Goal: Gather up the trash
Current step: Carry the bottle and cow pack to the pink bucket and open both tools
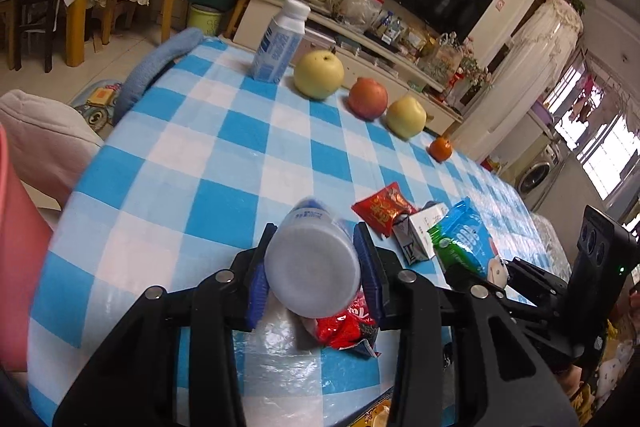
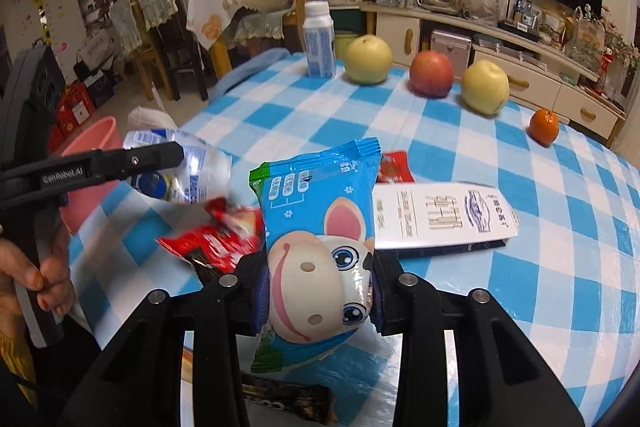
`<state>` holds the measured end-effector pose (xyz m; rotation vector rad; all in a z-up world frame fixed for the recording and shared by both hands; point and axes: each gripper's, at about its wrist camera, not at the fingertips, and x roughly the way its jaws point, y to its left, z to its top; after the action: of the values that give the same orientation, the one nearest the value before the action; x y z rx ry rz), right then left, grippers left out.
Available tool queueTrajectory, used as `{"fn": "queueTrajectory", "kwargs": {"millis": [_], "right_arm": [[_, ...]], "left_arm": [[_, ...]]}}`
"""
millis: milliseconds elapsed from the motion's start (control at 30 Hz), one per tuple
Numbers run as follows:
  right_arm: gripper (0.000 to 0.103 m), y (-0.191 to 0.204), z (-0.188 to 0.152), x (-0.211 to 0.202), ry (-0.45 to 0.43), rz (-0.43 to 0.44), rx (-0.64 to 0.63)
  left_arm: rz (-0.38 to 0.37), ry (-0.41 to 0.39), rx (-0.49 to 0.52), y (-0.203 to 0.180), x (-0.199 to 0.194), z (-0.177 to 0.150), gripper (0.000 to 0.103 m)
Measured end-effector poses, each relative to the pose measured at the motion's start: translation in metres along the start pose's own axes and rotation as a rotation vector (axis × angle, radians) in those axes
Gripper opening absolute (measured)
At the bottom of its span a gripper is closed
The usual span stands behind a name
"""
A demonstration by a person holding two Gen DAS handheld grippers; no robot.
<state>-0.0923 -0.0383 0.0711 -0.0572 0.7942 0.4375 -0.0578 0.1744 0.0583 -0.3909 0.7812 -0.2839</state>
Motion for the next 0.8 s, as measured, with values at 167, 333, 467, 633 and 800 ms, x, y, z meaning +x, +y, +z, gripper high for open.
{"fn": "queueTrajectory", "kwargs": {"millis": [167, 333, 467, 633, 800], "right_arm": [[0.039, 0.019, 0.019, -0.012, -0.043, 0.058, 0.043], [0.039, 0.059, 0.040, -0.020, -0.084, 0.134, 0.029], [0.039, 0.095, 0.052, -0.017, -0.093, 0.176, 0.001], [0.039, 0.154, 0.069, -0.004, -0.076, 0.278, -0.041], [0.039, 0.220, 0.081, 0.015, -0.052, 0.382, -0.097]], "left_arm": [[0.002, -0.084, -0.042, 0.017, -0.033, 0.012, 0.038], [0.009, -0.170, -0.124, 0.049, -0.071, 0.022, 0.038], [0.030, -0.241, -0.178, 0.074, -0.100, 0.026, 0.038], [0.103, -0.349, -0.274, 0.114, -0.145, 0.027, 0.038], [0.204, -0.411, -0.354, 0.149, -0.176, 0.021, 0.038]]}}
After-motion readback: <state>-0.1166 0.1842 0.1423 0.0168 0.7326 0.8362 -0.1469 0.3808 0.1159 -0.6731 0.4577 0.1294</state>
